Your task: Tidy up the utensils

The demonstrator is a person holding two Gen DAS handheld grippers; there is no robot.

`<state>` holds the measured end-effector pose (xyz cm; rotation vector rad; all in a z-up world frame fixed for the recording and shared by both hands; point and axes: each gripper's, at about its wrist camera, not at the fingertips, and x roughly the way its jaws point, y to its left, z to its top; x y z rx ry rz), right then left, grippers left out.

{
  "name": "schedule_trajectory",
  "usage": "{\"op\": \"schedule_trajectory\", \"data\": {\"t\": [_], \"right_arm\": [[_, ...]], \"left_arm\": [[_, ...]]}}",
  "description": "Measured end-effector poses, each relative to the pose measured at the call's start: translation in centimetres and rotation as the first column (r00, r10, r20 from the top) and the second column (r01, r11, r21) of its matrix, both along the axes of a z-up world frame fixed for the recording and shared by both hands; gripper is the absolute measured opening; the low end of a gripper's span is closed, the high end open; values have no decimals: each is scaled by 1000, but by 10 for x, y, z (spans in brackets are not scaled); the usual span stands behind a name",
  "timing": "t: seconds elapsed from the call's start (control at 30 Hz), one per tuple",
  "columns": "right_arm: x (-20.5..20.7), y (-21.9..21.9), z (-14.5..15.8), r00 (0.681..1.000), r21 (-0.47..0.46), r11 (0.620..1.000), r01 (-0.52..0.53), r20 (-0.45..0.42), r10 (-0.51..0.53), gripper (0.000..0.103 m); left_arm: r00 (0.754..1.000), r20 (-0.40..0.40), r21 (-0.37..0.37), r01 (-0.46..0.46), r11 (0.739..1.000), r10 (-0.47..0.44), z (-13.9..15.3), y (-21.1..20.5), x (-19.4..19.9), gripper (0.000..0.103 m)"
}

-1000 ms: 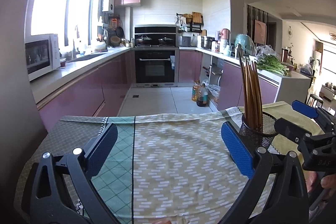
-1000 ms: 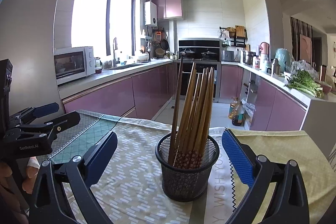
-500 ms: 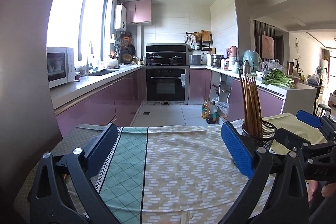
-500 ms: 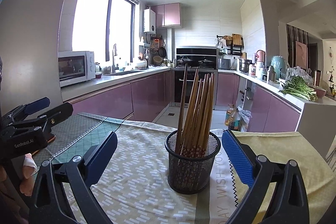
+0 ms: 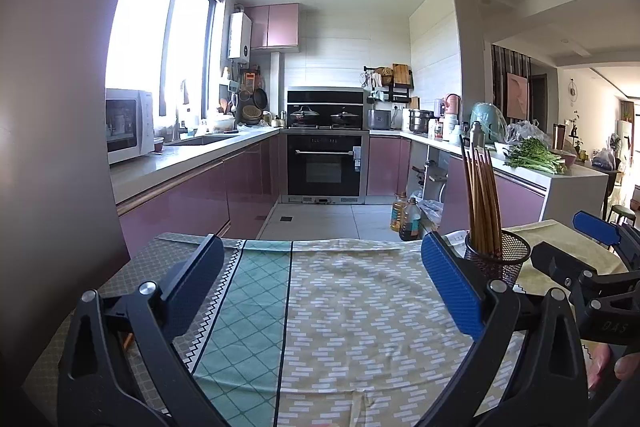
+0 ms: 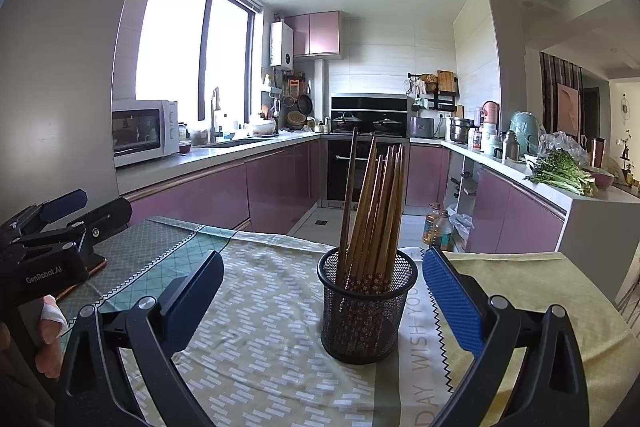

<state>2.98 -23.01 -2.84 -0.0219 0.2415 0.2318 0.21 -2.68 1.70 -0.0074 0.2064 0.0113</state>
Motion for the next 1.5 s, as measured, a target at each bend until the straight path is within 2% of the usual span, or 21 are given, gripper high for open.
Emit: {"op": "schedule_trajectory", "data": {"t": [1.5], "right_arm": [[-1,-2,0,1000,21,1000,20,-8,-20,96]], "left_arm": [[1000,4,12,-3,1000,3,1,-5,-7,97]]}}
